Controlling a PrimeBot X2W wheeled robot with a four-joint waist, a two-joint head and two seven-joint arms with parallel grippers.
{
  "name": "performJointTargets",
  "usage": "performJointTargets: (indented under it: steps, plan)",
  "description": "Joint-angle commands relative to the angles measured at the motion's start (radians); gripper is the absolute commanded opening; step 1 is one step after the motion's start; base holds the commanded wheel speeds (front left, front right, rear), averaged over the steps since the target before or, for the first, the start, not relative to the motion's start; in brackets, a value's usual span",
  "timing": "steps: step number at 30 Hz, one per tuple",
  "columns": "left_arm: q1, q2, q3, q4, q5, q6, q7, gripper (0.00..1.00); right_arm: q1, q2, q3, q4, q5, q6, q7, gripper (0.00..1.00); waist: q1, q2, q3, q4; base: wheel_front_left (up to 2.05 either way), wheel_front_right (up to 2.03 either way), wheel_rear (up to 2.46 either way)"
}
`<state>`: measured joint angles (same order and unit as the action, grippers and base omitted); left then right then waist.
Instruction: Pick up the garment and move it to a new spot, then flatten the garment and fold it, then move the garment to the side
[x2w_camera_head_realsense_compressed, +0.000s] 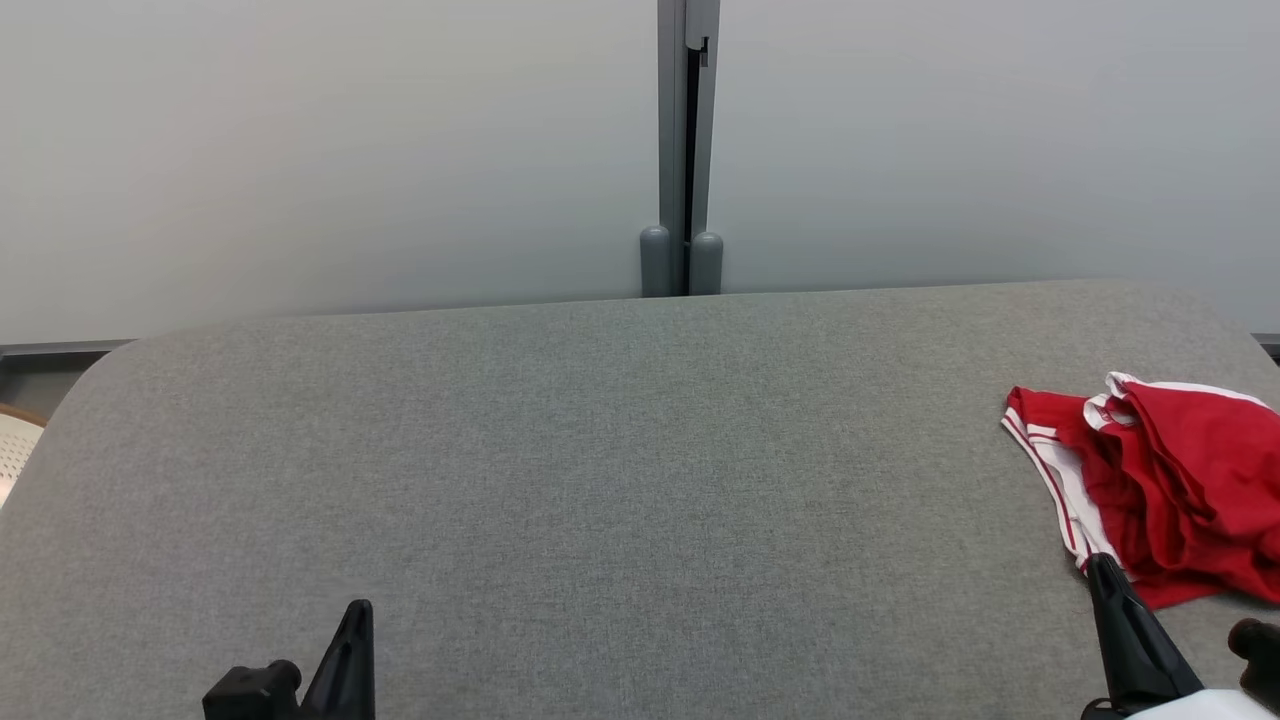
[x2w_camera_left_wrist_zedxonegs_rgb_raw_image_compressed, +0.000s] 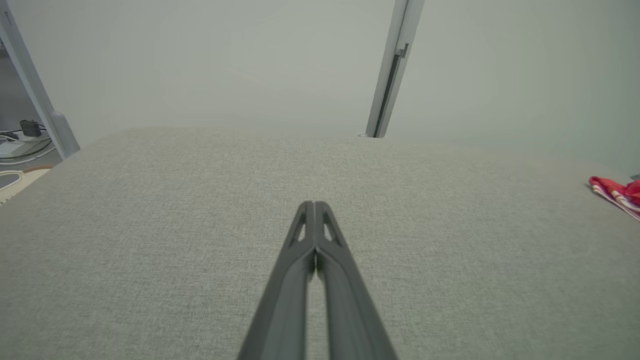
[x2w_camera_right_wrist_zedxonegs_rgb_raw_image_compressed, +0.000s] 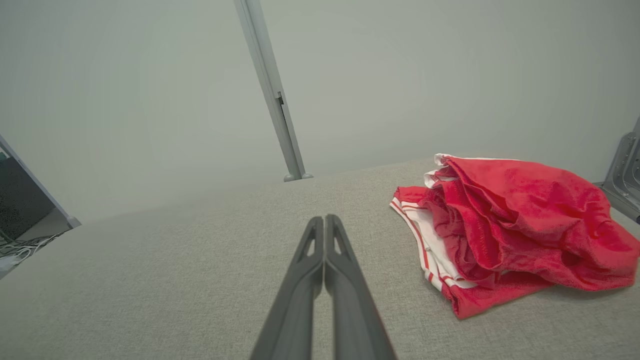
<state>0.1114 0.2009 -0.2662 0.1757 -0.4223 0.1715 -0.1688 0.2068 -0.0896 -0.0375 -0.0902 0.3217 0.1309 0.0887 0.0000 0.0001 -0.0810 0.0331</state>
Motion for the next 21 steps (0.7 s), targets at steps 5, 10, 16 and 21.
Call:
performJointTargets:
  steps: [5,10,16,21]
  plan:
    - [-0.049,-0.006,0.040,-0.005,-0.112,-0.029,0.021,0.00,-0.050,-0.003,-0.012,0.016,0.120,0.000,0.002,0.00,0.0000,-0.0001,0.004,-0.002,0.00,0.00,0.00]
    - [-0.061,-0.013,0.059,0.001,-0.177,-0.046,0.035,0.00,-0.066,0.000,-0.015,0.034,0.189,0.000,0.003,0.00,0.0000,-0.0001,0.007,-0.003,0.00,0.00,0.00]
    - [-0.077,-0.023,0.085,0.010,-0.267,-0.069,0.055,0.00,-0.089,0.003,-0.021,0.060,0.286,0.000,0.005,0.00,0.0000,-0.0001,0.011,-0.004,0.00,0.00,0.00]
    - [-0.089,-0.032,0.106,0.015,-0.338,-0.087,0.071,0.00,-0.107,0.006,-0.026,0.081,0.361,0.000,0.007,0.00,0.0000,-0.0001,0.015,-0.006,0.00,0.00,0.00]
